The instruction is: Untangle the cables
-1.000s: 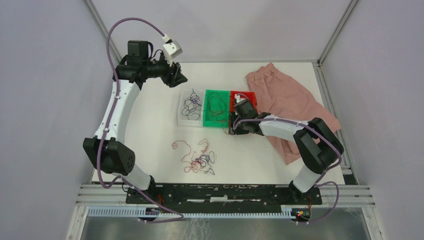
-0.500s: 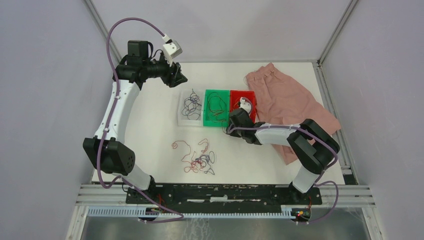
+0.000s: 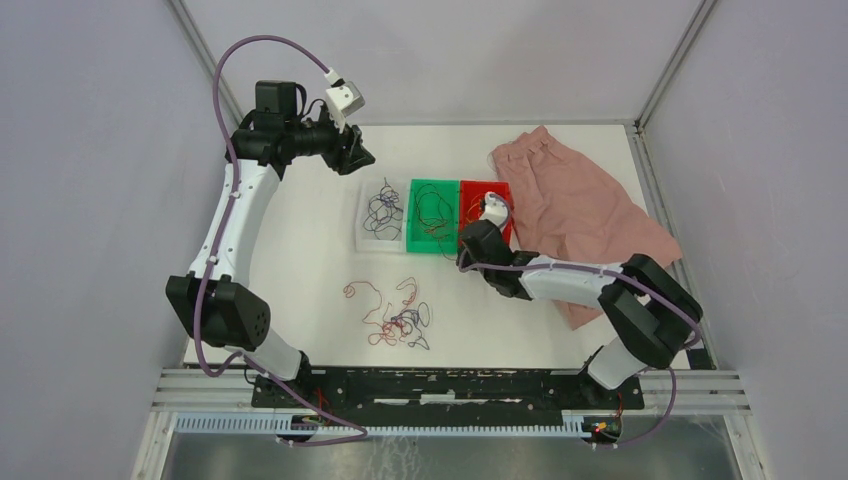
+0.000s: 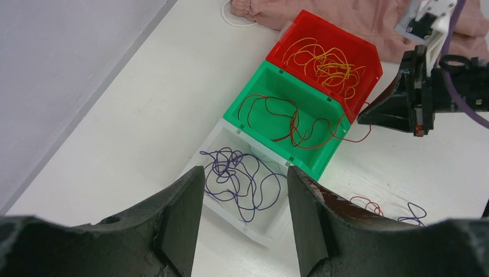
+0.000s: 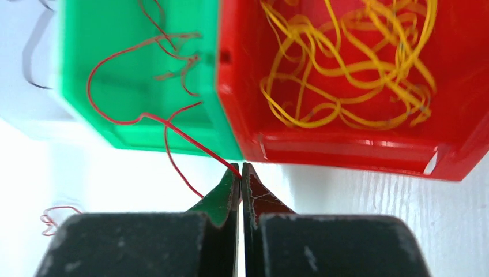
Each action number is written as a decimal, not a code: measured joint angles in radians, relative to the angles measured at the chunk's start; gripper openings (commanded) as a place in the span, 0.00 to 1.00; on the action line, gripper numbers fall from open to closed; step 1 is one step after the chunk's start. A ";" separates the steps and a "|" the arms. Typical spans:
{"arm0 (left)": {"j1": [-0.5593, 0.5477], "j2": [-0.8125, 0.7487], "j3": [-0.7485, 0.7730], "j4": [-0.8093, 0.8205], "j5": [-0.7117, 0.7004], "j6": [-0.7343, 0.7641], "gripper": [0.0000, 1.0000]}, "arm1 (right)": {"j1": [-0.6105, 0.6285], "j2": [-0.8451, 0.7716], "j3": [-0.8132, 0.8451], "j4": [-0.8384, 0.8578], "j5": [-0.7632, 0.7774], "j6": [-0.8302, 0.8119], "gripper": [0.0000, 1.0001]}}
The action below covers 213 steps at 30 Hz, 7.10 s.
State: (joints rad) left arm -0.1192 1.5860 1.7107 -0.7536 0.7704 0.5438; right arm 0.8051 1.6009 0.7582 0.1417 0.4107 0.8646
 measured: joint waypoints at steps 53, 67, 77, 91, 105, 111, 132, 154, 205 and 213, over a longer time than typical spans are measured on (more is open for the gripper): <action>0.000 -0.022 0.000 0.000 0.000 0.000 0.63 | -0.056 0.276 0.752 -0.438 -0.105 -0.458 0.50; 0.000 -0.026 0.000 0.000 0.000 0.000 0.63 | -0.007 0.437 0.992 -0.467 -0.176 -0.476 0.53; 0.000 -0.026 0.000 0.000 0.000 0.000 0.63 | 0.060 0.565 1.092 -0.524 -0.053 -0.533 0.38; 0.000 -0.026 0.000 0.000 0.000 0.000 0.63 | 0.064 0.575 1.100 -0.525 0.065 -0.605 0.17; 0.000 -0.026 0.000 0.000 0.000 0.000 0.63 | -0.007 0.494 0.887 -0.435 0.096 -0.544 0.00; 0.000 -0.026 0.000 0.000 0.000 0.000 0.63 | -0.049 0.463 0.794 -0.385 0.053 -0.500 0.02; 0.002 -0.070 -0.169 -0.213 0.026 0.321 0.65 | -0.087 0.528 0.760 -0.359 -0.065 -0.389 0.09; -0.017 -0.097 -0.786 -0.177 -0.169 0.729 0.63 | -0.087 0.035 0.521 -0.254 -0.171 -0.386 0.63; -0.232 -0.448 -0.161 -0.283 0.030 0.602 0.03 | 0.100 -0.262 0.205 0.183 -0.666 -0.435 0.64; -0.276 -0.452 -0.064 -0.269 0.048 0.515 0.03 | 0.140 -0.218 0.241 0.187 -0.642 -0.478 0.53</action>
State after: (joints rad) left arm -0.3950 1.1343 1.6470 -1.0229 0.8185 1.0588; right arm 0.9447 1.3827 0.9997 0.3283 -0.2317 0.3862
